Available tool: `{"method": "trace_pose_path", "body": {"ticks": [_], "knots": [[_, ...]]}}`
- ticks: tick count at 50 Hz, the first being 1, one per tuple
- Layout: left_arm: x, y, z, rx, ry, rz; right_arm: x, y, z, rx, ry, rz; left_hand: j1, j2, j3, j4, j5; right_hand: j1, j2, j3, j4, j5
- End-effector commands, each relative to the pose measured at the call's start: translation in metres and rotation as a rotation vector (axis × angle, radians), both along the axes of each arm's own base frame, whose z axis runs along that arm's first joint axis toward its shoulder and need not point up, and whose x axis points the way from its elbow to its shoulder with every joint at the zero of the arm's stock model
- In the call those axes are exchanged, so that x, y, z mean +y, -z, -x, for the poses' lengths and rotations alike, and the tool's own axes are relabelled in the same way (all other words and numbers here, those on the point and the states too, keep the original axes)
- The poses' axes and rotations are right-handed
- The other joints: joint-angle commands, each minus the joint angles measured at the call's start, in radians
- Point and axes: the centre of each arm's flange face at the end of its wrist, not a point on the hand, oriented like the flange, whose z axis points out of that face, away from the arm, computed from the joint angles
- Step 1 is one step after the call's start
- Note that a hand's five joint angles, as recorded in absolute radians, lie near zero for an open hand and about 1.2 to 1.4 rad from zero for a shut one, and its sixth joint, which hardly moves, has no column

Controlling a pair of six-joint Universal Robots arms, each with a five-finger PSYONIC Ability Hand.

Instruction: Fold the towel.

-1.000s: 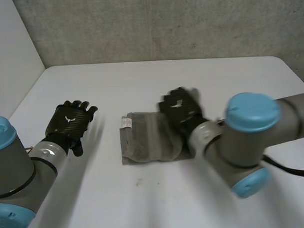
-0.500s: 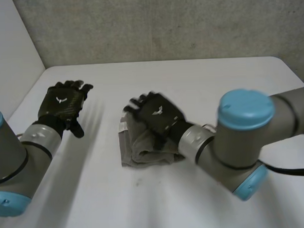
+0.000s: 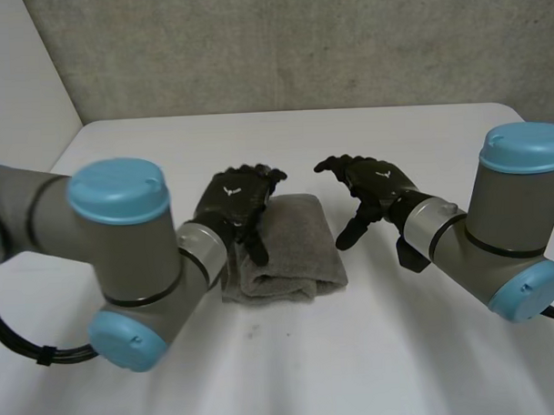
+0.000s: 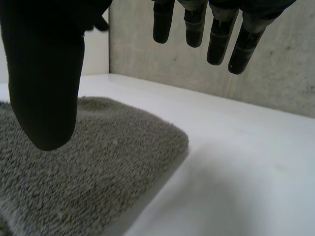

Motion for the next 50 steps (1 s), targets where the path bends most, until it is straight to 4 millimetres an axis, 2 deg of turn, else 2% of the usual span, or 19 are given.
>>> {"method": "trace_pose_path", "body": {"ticks": [1,6,11,16,22,28,33,35,36,38,39,40,41,43,44,45,46,48,50], "knots": [[-0.012,0.032,-0.002,-0.064,-0.081,-0.052,0.003,0.007,-0.005,0.017,-0.016,-0.021,0.021,0.023,0.020,0.022,-0.010,-0.033,-0.040,-0.038,-0.055,-0.057],[-0.018,0.042,-0.012,-0.092,-0.126,-0.075,0.004,0.012,-0.013,0.026,-0.038,-0.027,0.021,0.023,0.020,0.022,-0.010,-0.033,-0.040,-0.038,-0.055,-0.057],[-0.024,0.057,-0.038,-0.147,-0.197,-0.125,0.012,0.021,-0.031,0.052,-0.095,-0.045,0.021,0.023,0.020,0.022,-0.010,-0.033,-0.040,-0.038,-0.055,-0.057],[-0.021,0.063,-0.044,-0.162,-0.206,-0.148,0.020,0.032,-0.045,0.126,-0.154,-0.036,0.021,0.023,0.020,0.022,-0.010,-0.033,-0.040,-0.038,-0.055,-0.057],[-0.016,0.064,-0.046,-0.169,-0.204,-0.157,0.022,0.051,-0.057,0.245,-0.142,0.002,0.021,0.023,0.020,0.022,-0.010,-0.033,-0.040,-0.038,-0.055,-0.057],[-0.015,0.052,-0.047,-0.152,-0.205,-0.135,0.019,0.049,-0.056,0.333,-0.095,0.072,0.021,0.023,0.020,0.022,-0.010,-0.033,-0.040,-0.038,-0.055,-0.057],[-0.016,0.030,-0.047,-0.118,-0.209,-0.090,0.019,0.019,-0.054,0.311,-0.078,0.139,0.015,0.017,0.014,0.016,-0.016,-0.033,-0.040,-0.038,-0.055,-0.057],[-0.016,0.007,-0.048,-0.083,-0.210,-0.042,0.017,-0.011,-0.048,0.275,-0.050,0.188,0.010,0.012,0.008,0.010,-0.022,-0.033,-0.040,-0.038,-0.055,-0.057],[-0.016,0.007,-0.048,-0.083,-0.210,-0.041,0.017,-0.011,-0.048,0.274,-0.050,0.188,0.009,0.011,0.008,0.010,-0.022,-0.033,-0.040,-0.038,-0.055,-0.057],[-0.016,-0.007,-0.050,-0.059,-0.216,-0.011,0.015,-0.045,-0.038,0.216,-0.005,0.235,0.009,0.011,0.008,0.009,-0.023,-0.033,-0.040,-0.038,-0.055,-0.057],[-0.018,-0.022,-0.052,-0.035,-0.224,0.022,0.015,-0.045,-0.038,0.216,-0.004,0.235,0.009,0.011,0.008,0.009,-0.023,-0.033,-0.040,-0.038,-0.055,-0.057],[-0.020,-0.039,-0.057,-0.008,-0.240,0.059,0.013,-0.062,-0.031,0.179,0.025,0.250,0.009,0.011,0.008,0.009,-0.023,-0.033,-0.040,-0.038,-0.055,-0.057],[-0.020,-0.039,-0.057,-0.007,-0.240,0.059,0.013,-0.062,-0.031,0.178,0.026,0.250,0.009,0.011,0.008,0.009,-0.023,-0.033,-0.040,-0.038,-0.055,-0.057],[-0.021,-0.076,-0.068,0.046,-0.266,0.137,0.012,-0.092,-0.019,0.108,0.073,0.280,0.009,0.011,0.008,0.009,-0.023,-0.033,-0.040,-0.038,-0.055,-0.057],[-0.021,-0.076,-0.068,0.046,-0.266,0.137,0.012,-0.092,-0.019,0.108,0.074,0.280,0.009,0.011,0.008,0.009,-0.023,-0.033,-0.040,-0.038,-0.055,-0.057],[-0.020,-0.095,-0.074,0.071,-0.281,0.172,0.011,-0.104,-0.013,0.083,0.098,0.294,0.009,0.011,0.008,0.009,-0.023,-0.033,-0.040,-0.038,-0.055,-0.057],[-0.020,-0.095,-0.074,0.072,-0.281,0.172,0.009,-0.115,-0.005,0.062,0.128,0.309,0.009,0.011,0.008,0.009,-0.023,-0.033,-0.040,-0.038,-0.055,-0.057],[-0.017,-0.124,-0.089,0.091,-0.313,0.206,0.008,-0.124,0.003,0.051,0.157,0.319,0.009,0.011,0.008,0.009,-0.023,-0.033,-0.040,-0.038,-0.055,-0.057],[-0.016,-0.134,-0.097,0.090,-0.331,0.207,0.006,-0.131,0.011,0.046,0.188,0.330,0.009,0.011,0.008,0.009,-0.023,-0.033,-0.040,-0.038,-0.055,-0.057]]}}
